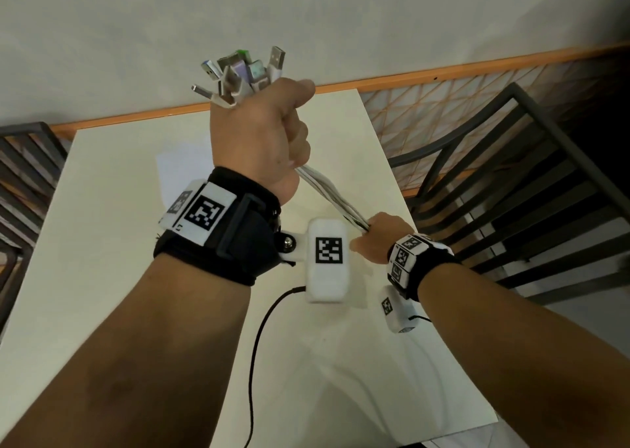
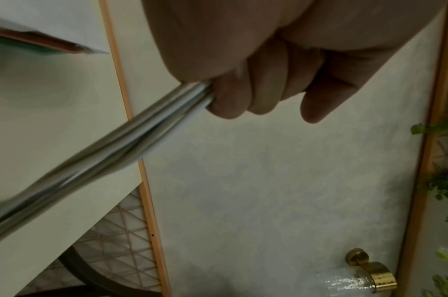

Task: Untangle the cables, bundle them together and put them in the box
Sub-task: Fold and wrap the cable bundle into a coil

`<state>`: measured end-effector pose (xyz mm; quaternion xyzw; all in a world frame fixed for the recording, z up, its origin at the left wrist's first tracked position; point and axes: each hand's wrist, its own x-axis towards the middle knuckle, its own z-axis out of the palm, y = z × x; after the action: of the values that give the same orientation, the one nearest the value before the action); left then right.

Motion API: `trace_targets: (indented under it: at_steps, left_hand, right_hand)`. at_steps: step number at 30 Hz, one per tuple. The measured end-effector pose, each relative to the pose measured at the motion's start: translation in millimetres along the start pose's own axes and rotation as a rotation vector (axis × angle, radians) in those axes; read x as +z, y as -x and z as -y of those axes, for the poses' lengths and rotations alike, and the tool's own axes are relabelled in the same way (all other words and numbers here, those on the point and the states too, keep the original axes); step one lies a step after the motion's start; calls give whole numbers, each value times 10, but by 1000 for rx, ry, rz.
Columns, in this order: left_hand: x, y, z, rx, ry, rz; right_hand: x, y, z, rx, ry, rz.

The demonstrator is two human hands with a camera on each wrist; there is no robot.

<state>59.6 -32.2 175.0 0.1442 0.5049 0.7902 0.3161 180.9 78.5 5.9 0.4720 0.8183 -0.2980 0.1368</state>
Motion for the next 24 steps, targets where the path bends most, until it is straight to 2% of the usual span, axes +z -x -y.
trace_targets:
  at_steps: [2,4,6,7,10,15,19,21,23,24]
  left_hand:
    - [-20,-13,-19,-10,14,-20]
    - [-10,10,2,-37,44,-38]
    - [9,50,62,-68,82,-46]
    - [9,61,94,-85,104,-56]
    - [-77,26,154,-171,187,-150]
    - [-285,23,293,-273,338,-355]
    - [-460,45,468,-275,329,-380]
    - [-629,66,530,-262,160,-384]
    - [-837,118,531,-178,-211,-459]
    - [-925,151,519,-83,-441,-437]
  right_hand:
    - [-87,103,126,-232,-112,-75]
    - [-243,344,362,-585,-359,-199]
    - [-403,558,609,-821,-613,-169]
    - [-452,624,692,-858,-669,-119]
    - [-476,712,754,-841,-562,-80]
    - [-333,732,647,-898,-118,-149]
    - [-322,781,656,-914,-75,-169]
    - [-388,786,642,-862,8,-152]
    - [-463,767,637,-783,108,-79]
    - [-493,753,645,-748,159,-29]
